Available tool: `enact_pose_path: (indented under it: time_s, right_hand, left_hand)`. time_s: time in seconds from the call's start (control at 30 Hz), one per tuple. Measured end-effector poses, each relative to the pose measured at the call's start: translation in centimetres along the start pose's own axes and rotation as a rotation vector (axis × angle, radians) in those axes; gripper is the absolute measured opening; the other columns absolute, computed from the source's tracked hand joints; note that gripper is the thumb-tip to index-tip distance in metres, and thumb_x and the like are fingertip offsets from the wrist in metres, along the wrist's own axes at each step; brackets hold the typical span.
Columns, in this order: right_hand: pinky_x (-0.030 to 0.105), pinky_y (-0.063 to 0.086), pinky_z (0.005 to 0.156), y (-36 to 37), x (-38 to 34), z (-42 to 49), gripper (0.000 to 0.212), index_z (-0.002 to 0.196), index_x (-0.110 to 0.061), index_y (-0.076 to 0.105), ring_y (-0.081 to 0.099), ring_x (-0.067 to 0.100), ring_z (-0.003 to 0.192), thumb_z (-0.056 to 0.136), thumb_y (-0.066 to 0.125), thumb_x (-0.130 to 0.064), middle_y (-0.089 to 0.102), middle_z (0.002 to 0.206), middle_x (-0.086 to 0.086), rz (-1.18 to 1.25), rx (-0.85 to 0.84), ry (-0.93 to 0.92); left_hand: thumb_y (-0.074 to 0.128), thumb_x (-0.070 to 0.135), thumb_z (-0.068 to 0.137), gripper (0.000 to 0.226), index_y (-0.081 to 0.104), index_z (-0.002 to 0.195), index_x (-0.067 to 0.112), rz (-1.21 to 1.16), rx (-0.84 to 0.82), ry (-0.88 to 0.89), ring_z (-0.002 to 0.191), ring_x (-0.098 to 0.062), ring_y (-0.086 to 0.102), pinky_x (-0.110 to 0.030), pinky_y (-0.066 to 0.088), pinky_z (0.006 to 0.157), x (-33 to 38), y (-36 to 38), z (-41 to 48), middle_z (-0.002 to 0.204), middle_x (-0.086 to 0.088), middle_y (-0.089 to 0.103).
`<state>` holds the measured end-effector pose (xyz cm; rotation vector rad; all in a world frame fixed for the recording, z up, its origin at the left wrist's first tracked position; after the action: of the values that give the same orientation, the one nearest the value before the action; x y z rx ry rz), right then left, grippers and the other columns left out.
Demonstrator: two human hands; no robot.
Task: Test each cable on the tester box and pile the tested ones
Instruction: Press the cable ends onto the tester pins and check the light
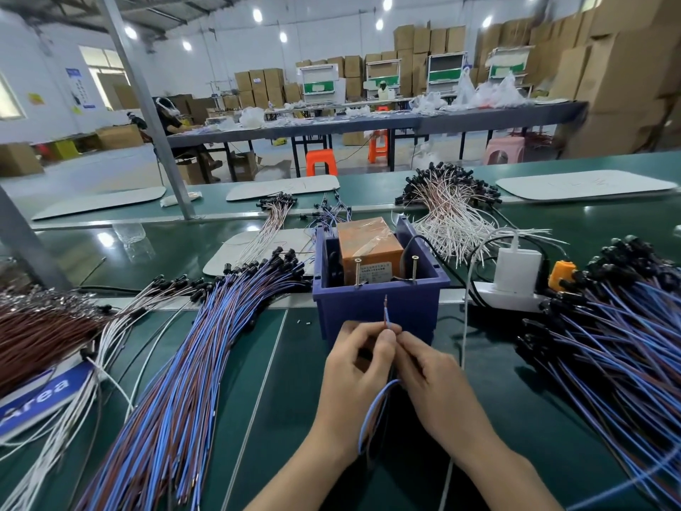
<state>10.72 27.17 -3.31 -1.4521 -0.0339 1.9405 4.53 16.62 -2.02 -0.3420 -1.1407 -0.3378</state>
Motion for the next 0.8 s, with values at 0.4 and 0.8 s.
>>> enact_pose_path:
  time_s: [0.4,0.8]
  right_hand:
    - [0.016,0.044,0.060,-3.5,-0.6,-0.4,0.027,0.124,-0.038,0.058,0.062,0.004,0.068,0.103,0.041,-0.042,0.063,0.077,-0.016,-0.133,0.527,-0.055]
    - [0.023,0.048,0.068,-4.1,0.2,0.5,0.019,0.111,-0.036,0.054,0.060,-0.009,0.088,0.100,0.045,-0.047,0.061,0.087,-0.026,-0.100,0.546,-0.035]
  left_hand:
    - [0.027,0.049,0.104,0.022,0.046,0.112,0.041,0.308,0.343,0.196,0.065,-0.007,0.057,-0.025,0.042,0.062,0.6,-2.9,0.6,0.075,0.015,0.057]
    - [0.039,0.031,0.105,0.021,0.045,0.125,0.032,0.467,0.362,0.285,0.078,-0.010,0.060,-0.028,0.048,0.070,1.3,-2.6,0.8,0.088,0.012,0.062]
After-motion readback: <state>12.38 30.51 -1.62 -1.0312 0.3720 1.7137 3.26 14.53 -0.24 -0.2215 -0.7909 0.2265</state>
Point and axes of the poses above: each hand's wrist, its own z-axis towards the middle knuckle, its own y-axis out of the palm, x = y × z, the point moved 7 cm from there along z, towards the middle knuckle
